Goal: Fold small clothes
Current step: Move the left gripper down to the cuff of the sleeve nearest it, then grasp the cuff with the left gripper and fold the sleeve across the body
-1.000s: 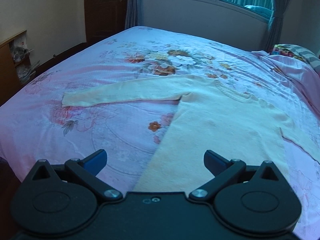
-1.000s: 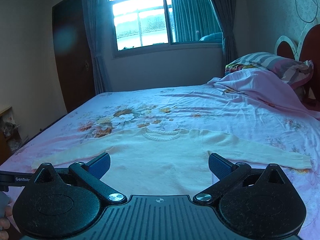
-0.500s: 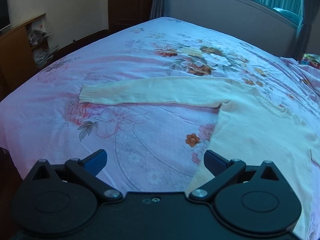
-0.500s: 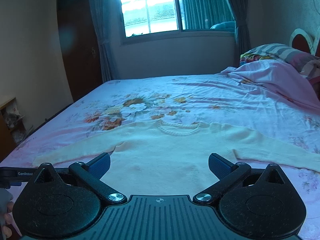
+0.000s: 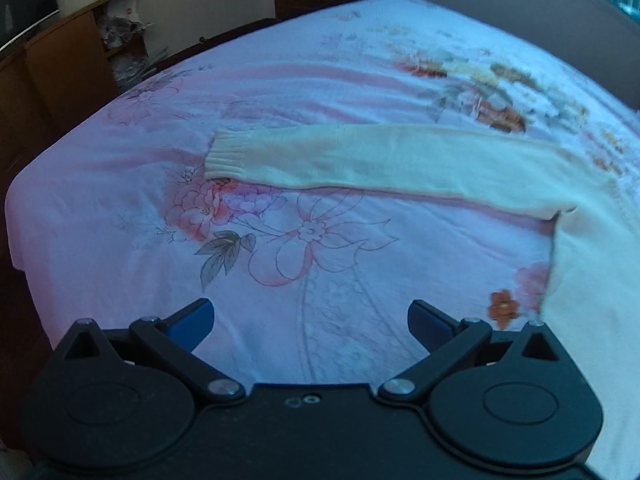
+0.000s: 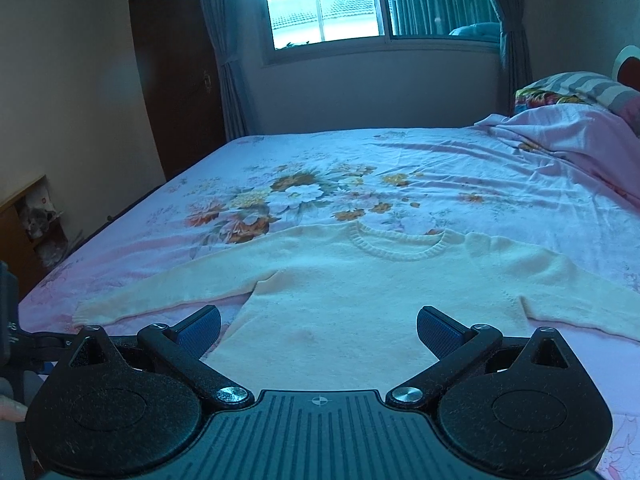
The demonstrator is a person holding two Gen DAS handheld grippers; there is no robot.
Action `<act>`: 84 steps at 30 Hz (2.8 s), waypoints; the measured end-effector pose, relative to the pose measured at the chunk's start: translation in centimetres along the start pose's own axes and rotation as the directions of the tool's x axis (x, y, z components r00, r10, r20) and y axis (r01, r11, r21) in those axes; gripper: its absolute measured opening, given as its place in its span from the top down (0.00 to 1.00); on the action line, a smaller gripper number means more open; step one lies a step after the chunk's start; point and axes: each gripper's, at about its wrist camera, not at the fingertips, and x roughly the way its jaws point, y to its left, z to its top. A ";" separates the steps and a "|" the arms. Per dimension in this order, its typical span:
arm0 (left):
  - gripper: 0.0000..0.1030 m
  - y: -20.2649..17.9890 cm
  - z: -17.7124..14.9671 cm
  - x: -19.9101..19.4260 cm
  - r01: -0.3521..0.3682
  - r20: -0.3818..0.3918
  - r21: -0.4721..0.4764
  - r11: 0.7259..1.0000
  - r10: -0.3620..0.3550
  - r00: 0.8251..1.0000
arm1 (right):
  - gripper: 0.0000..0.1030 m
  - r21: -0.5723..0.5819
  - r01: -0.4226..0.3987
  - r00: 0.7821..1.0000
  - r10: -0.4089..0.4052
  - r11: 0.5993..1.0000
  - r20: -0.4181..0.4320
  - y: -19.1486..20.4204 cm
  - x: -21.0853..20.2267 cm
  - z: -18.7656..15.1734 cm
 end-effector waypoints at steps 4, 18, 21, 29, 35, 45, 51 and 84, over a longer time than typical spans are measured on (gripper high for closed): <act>0.03 1.2 0.8 2.5 0.065 -0.078 -0.077 0.995 -0.071 0.994 | 0.00 0.005 -0.010 1.000 0.010 1.000 -0.015 0.2 1.5 0.0; 0.35 4.1 5.9 9.3 0.059 -0.103 -0.256 0.965 -0.088 0.991 | 0.00 -0.015 -0.030 0.996 0.029 0.999 -0.086 1.8 7.9 -0.5; 0.38 4.6 7.1 10.5 0.077 -0.091 -0.305 0.949 -0.110 0.990 | 0.00 -0.001 -0.034 0.995 0.034 0.999 -0.099 1.8 9.3 -0.4; 0.63 6.4 9.0 13.1 0.172 -0.015 -0.488 0.856 -0.205 0.979 | 0.00 0.005 -0.034 0.993 0.034 0.999 -0.111 1.6 11.0 -0.6; 0.94 8.0 9.2 14.4 0.221 0.034 -0.587 0.779 -0.249 0.968 | 0.00 0.019 -0.024 0.991 0.027 1.000 -0.131 1.1 11.7 -1.0; 0.99 0.0 13.3 6.8 0.364 0.261 -0.247 0.898 -0.300 0.918 | 0.00 0.087 -0.002 0.990 0.014 0.996 -0.140 -1.1 11.4 -1.1; 0.99 -14.0 14.5 1.1 0.534 0.251 0.109 0.839 -0.543 0.801 | 0.00 0.113 0.028 0.992 -0.014 0.993 -0.122 -3.1 9.9 -1.2; 0.73 -15.1 4.3 4.4 0.522 -0.036 0.229 0.822 -0.528 0.848 | 0.78 0.069 0.222 0.958 -0.204 0.973 -0.203 -7.4 19.3 -0.2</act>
